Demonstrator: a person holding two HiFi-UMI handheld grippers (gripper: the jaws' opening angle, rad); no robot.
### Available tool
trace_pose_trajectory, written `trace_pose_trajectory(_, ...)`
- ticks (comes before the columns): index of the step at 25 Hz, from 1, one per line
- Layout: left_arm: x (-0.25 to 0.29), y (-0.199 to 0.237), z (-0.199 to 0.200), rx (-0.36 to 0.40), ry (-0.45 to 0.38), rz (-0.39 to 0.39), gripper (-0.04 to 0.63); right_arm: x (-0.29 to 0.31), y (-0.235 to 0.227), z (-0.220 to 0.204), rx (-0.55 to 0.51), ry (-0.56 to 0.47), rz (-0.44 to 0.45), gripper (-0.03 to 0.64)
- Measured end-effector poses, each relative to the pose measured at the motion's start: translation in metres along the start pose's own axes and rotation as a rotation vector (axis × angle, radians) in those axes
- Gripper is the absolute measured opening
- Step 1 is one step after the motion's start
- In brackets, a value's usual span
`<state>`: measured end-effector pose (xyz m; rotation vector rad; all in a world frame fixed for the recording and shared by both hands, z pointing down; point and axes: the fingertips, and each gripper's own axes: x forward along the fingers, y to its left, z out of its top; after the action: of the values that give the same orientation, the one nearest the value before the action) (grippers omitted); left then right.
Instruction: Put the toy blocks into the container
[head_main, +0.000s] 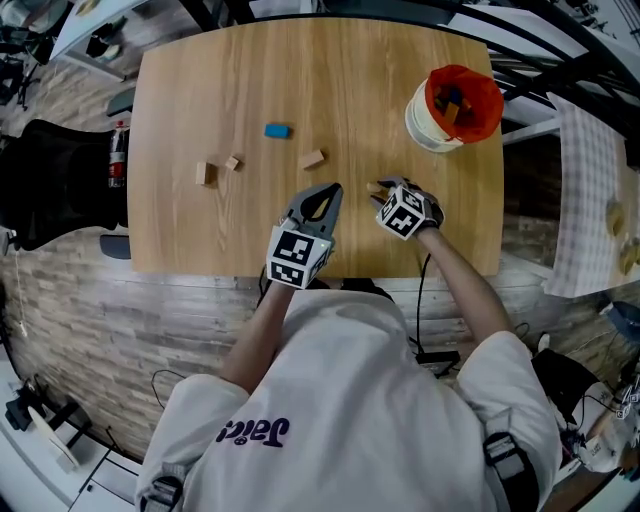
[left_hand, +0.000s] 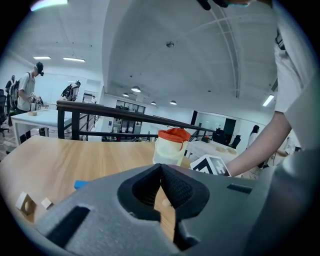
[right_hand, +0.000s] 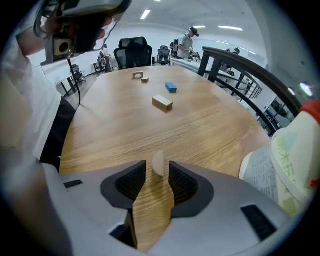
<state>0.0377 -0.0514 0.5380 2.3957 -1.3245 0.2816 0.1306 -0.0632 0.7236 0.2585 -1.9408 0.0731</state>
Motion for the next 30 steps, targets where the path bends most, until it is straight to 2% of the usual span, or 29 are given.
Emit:
trace_pose_trajectory(5,0.001,0.011,0.004,0.0,-0.001,0.005,0.008,0.004,-0.004,0.003,0.022,-0.001,0.002,0.087)
trace_pose_trajectory(9,0.004,0.014,0.007,-0.011,-0.004,0.004,0.008,0.0,-0.003,0.005,0.04,-0.013,0.009,0.086)
trace_pose_trajectory(13,0.012,0.009,0.017,-0.004,-0.019,-0.008,0.008,-0.022,-0.008,0.016,0.093,-0.087,0.007,0.086)
trace_pose_trajectory(22,0.029,0.007,0.062,0.028,-0.078,-0.039,0.008,-0.136,-0.044,0.05,0.192,-0.299,-0.057,0.086)
trace_pose_trajectory(30,0.056,-0.018,0.088,0.074,-0.106,-0.108,0.008,-0.25,-0.096,0.043,0.195,-0.352,-0.138,0.086)
